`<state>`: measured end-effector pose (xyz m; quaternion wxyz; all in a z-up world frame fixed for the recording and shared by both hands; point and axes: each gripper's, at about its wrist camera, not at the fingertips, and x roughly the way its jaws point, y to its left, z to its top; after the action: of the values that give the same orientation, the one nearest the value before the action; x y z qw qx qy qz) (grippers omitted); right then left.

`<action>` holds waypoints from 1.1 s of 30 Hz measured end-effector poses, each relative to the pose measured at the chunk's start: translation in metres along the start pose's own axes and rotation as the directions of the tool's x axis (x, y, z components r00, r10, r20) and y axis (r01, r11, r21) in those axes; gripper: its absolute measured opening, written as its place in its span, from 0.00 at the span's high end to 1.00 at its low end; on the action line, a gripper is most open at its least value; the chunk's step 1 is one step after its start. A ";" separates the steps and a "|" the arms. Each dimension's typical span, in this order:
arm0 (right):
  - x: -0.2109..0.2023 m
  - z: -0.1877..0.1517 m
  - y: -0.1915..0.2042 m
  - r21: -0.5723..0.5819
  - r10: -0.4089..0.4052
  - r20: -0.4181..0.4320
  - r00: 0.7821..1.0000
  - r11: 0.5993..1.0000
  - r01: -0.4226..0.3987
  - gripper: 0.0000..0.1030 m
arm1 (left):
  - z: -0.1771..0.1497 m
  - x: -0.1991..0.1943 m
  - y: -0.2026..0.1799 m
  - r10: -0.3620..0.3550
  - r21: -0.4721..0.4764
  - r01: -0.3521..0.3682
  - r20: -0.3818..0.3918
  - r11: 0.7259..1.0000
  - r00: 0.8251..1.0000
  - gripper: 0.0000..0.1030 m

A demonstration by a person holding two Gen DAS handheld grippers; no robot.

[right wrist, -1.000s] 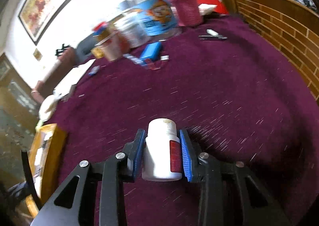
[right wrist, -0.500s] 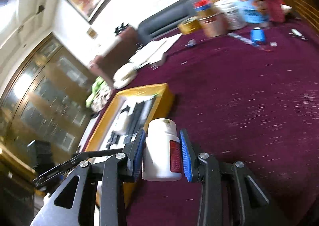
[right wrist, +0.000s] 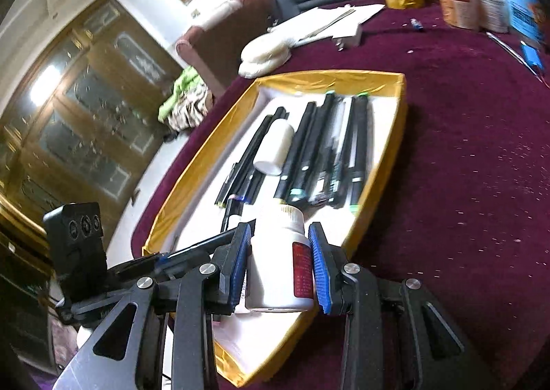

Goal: Organize rigid objects
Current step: 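Carry the bottle and black marker to the tray with both tools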

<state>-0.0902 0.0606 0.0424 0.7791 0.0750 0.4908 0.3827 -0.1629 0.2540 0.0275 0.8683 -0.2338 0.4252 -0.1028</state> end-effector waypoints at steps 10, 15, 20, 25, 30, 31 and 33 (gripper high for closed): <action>0.030 -0.005 0.030 -0.061 0.001 -0.095 0.995 0.998 -0.007 0.70 | 0.011 -0.043 0.025 -0.022 -0.062 0.033 0.161 0.998 0.987 0.51; 0.057 -0.007 0.032 -0.064 -0.053 -0.171 0.984 0.997 0.043 0.70 | 0.013 -0.053 0.042 -0.018 -0.105 0.041 0.209 0.994 0.978 0.51; 0.068 0.013 0.026 -0.050 -0.125 -0.136 0.983 0.992 0.120 0.70 | 0.011 -0.055 0.046 -0.022 -0.112 0.048 0.218 0.993 0.976 0.48; 0.074 0.020 0.029 -0.080 -0.211 -0.111 0.971 0.976 0.203 0.70 | 0.011 -0.057 0.045 -0.024 -0.099 0.047 0.227 0.994 0.974 0.47; 0.063 0.019 0.032 -0.043 -0.181 -0.074 0.981 0.983 0.179 0.68 | 0.011 -0.057 0.051 -0.023 -0.120 0.053 0.239 0.991 0.971 0.42; 0.059 0.021 0.030 -0.034 -0.186 -0.058 0.981 0.982 0.184 0.66 | 0.011 -0.057 0.052 -0.019 -0.122 0.050 0.238 0.991 0.971 0.42; 0.055 0.023 0.028 -0.024 -0.191 -0.040 0.981 0.981 0.190 0.65 | 0.010 -0.057 0.051 -0.004 -0.116 0.033 0.238 0.993 0.971 0.42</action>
<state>-0.0741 0.1233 0.0286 0.8024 0.0119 0.5082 0.3126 -0.1912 0.3230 0.0478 0.8964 -0.2998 0.3214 -0.0566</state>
